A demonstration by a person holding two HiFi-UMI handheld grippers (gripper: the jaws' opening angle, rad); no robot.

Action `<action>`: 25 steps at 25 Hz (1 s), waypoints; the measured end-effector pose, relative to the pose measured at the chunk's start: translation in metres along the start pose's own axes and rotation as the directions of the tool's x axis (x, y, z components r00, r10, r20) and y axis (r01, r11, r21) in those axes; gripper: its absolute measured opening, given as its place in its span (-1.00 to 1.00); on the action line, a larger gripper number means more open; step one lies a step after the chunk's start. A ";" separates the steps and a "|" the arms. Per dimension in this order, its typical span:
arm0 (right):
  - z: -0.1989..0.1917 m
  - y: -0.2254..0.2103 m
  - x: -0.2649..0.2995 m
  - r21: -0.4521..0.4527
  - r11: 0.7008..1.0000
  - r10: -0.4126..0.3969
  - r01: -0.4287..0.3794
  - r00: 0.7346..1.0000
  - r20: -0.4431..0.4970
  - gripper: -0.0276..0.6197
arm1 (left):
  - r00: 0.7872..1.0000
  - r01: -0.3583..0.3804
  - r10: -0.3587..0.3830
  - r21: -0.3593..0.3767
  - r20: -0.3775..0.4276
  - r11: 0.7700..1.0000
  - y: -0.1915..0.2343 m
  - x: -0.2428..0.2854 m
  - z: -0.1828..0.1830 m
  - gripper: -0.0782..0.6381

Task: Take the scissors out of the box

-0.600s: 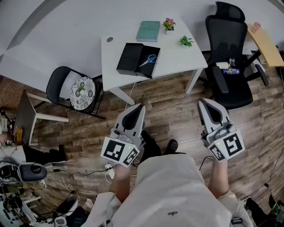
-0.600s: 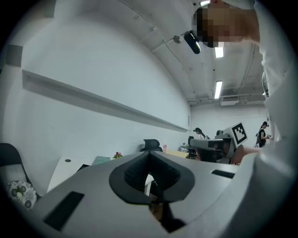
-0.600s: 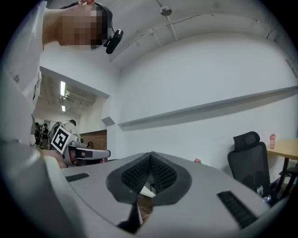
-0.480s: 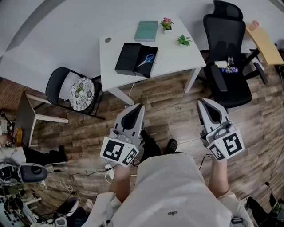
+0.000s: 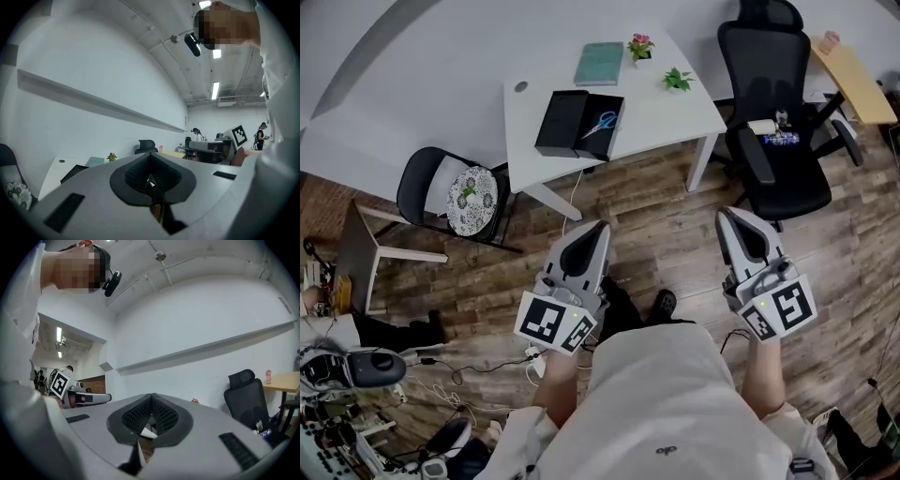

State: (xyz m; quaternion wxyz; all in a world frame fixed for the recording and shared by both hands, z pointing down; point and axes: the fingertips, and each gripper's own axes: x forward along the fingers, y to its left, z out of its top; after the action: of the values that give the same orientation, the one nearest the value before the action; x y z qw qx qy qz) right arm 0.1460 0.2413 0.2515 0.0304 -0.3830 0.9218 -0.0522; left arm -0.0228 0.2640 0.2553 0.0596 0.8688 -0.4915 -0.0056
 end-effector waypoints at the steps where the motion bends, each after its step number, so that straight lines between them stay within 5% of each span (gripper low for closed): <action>1: 0.000 -0.001 -0.002 0.007 1.000 0.002 -0.002 1.000 0.003 -0.90 | 1.000 0.001 -0.001 -0.001 -0.002 1.000 -0.003 0.000 -0.001 -0.73; 14: -0.013 0.000 0.003 0.048 0.999 0.003 -0.002 1.000 -0.016 -0.89 | 0.999 0.022 -0.021 0.015 -0.024 1.000 0.002 0.003 -0.007 -0.72; 25: -0.011 0.009 0.073 0.026 1.000 -0.014 0.015 0.999 -0.038 -0.86 | 0.999 0.041 -0.041 0.005 -0.034 0.999 0.075 0.017 -0.004 -0.72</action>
State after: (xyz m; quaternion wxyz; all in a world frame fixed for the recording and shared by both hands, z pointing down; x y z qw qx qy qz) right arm 0.0874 0.1964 0.2598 0.0178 -0.3884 0.9185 -0.0719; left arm -0.0778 0.2112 0.2682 0.0653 0.8788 -0.4726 0.0091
